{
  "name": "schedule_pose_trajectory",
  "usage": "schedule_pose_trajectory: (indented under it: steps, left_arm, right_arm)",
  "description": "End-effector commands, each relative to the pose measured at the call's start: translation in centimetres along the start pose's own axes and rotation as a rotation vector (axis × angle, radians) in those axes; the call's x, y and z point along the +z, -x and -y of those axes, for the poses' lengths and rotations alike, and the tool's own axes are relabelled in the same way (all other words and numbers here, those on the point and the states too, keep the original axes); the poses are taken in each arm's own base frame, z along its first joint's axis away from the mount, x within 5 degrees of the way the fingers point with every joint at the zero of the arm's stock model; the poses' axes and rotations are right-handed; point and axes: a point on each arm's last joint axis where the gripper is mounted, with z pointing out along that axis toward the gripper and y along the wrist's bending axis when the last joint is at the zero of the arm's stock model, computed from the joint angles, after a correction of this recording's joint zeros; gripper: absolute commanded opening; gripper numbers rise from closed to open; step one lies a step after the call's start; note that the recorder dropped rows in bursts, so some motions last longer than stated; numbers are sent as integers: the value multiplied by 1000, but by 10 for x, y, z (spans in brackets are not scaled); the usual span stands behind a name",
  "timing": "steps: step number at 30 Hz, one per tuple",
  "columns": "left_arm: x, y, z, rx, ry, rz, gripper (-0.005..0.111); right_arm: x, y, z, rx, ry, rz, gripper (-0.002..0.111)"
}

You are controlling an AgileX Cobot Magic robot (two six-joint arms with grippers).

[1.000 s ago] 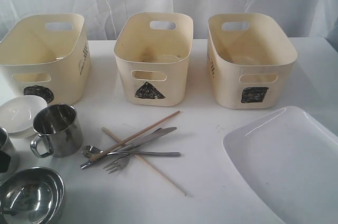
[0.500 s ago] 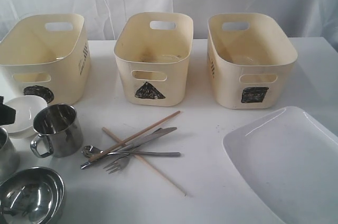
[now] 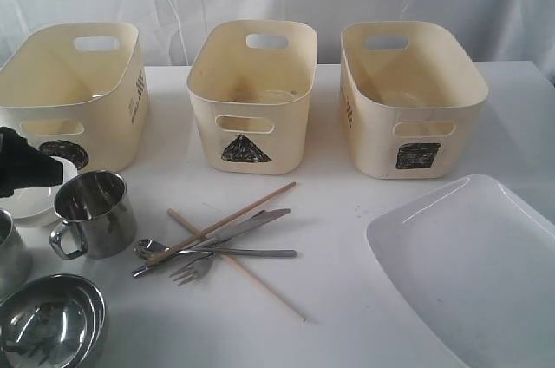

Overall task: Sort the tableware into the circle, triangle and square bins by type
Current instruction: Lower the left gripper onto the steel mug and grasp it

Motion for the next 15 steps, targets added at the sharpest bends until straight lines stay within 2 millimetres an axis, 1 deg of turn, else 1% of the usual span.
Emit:
schedule_pose_trajectory:
  steps: [1,4,7,12,15]
  left_arm:
    - [19,2,-10,-50,7,-40,70]
    - [31,0,-16,-83,7,-82,70]
    - [37,-3,-18,-92,-4,-130,70]
    - [36,-13,-13,-74,-62,-248,70]
    - [36,-14,-13,-47,-62,-255,70]
  right_arm:
    - [0,0,0,1,1,8,0]
    - [0,0,0,1,1,8,0]
    - [0,0,0,1,1,8,0]
    - [0,0,0,1,1,8,0]
    - [0,0,0,1,1,8,0]
